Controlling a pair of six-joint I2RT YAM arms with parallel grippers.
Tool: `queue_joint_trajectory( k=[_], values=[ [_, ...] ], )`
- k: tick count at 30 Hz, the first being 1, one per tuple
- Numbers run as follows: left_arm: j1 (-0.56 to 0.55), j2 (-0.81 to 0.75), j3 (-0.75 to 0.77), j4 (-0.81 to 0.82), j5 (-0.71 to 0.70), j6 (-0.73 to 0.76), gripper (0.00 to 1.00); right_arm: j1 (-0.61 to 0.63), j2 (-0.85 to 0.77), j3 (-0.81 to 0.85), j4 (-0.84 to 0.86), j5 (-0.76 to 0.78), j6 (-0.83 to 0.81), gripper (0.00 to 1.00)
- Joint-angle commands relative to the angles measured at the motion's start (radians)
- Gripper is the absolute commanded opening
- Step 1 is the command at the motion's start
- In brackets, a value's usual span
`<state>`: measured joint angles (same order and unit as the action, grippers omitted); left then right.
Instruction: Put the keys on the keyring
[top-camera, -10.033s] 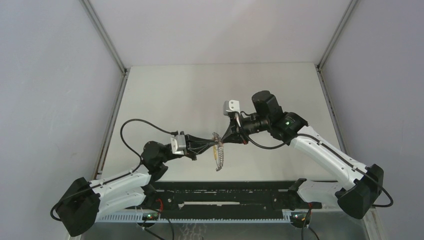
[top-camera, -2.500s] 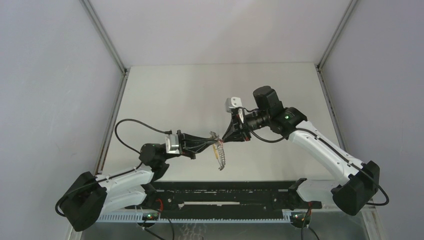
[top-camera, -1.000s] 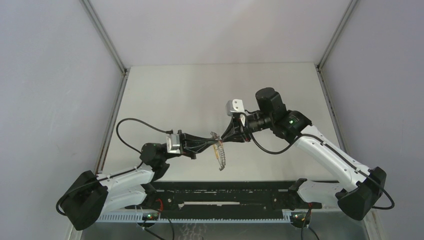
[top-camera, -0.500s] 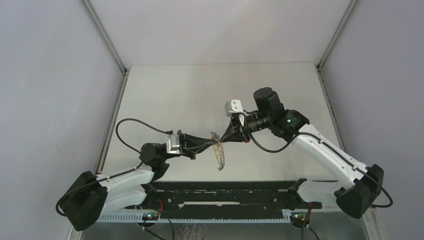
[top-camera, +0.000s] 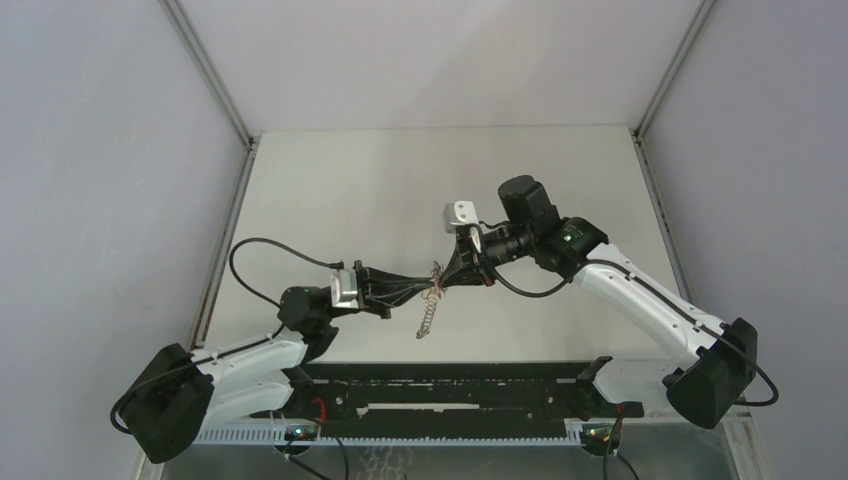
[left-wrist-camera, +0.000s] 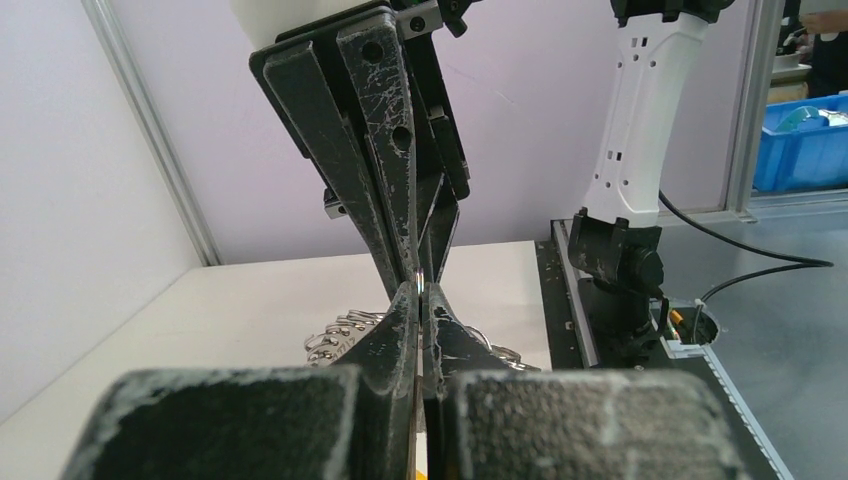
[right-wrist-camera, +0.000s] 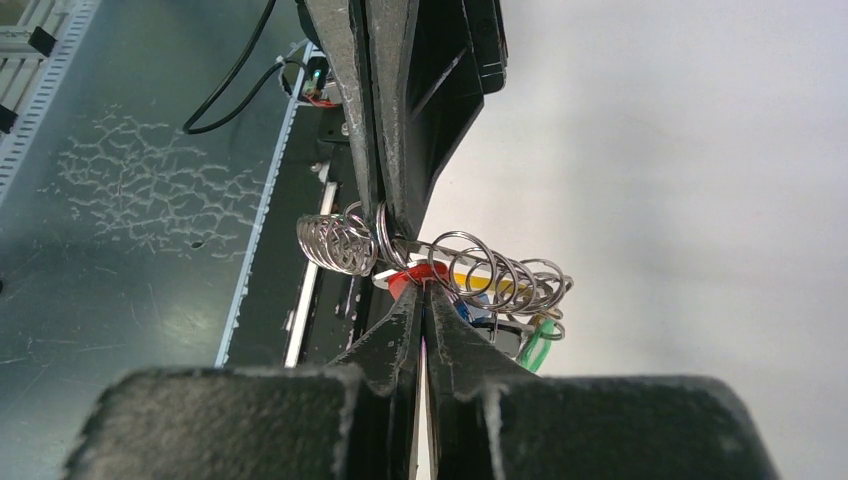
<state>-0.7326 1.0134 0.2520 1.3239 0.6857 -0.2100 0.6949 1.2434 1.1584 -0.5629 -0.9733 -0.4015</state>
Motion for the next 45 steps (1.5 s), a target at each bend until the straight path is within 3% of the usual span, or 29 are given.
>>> queue_joint_trajectory(
  k=[1, 16, 24, 29, 34, 41, 45],
  values=[
    [0.004, -0.006, 0.059, 0.083, 0.005, -0.005, 0.0, 0.012, -0.013, 0.006, 0.049, -0.01, 0.025, 0.0],
    [0.003, -0.006, 0.043, 0.109, -0.017, -0.013, 0.0, 0.07, 0.014, 0.006, 0.088, 0.08, 0.042, 0.0],
    [0.004, -0.013, 0.022, 0.109, -0.039, -0.004, 0.0, 0.043, -0.05, 0.004, -0.011, 0.092, -0.026, 0.0],
    [0.005, -0.011, 0.006, 0.107, -0.057, 0.003, 0.0, 0.026, -0.091, 0.004, -0.043, 0.164, -0.035, 0.17],
    [0.015, 0.014, -0.014, 0.039, -0.125, 0.025, 0.0, 0.022, -0.156, -0.039, -0.036, 0.376, 0.029, 0.27],
    [0.018, 0.007, -0.069, -0.159, -0.344, 0.013, 0.0, 0.032, -0.274, -0.193, 0.131, 0.726, 0.295, 0.48],
    [0.018, -0.033, -0.06, -0.394, -0.479, -0.005, 0.0, 0.033, -0.329, -0.271, 0.199, 0.851, 0.399, 0.55]
  ],
)
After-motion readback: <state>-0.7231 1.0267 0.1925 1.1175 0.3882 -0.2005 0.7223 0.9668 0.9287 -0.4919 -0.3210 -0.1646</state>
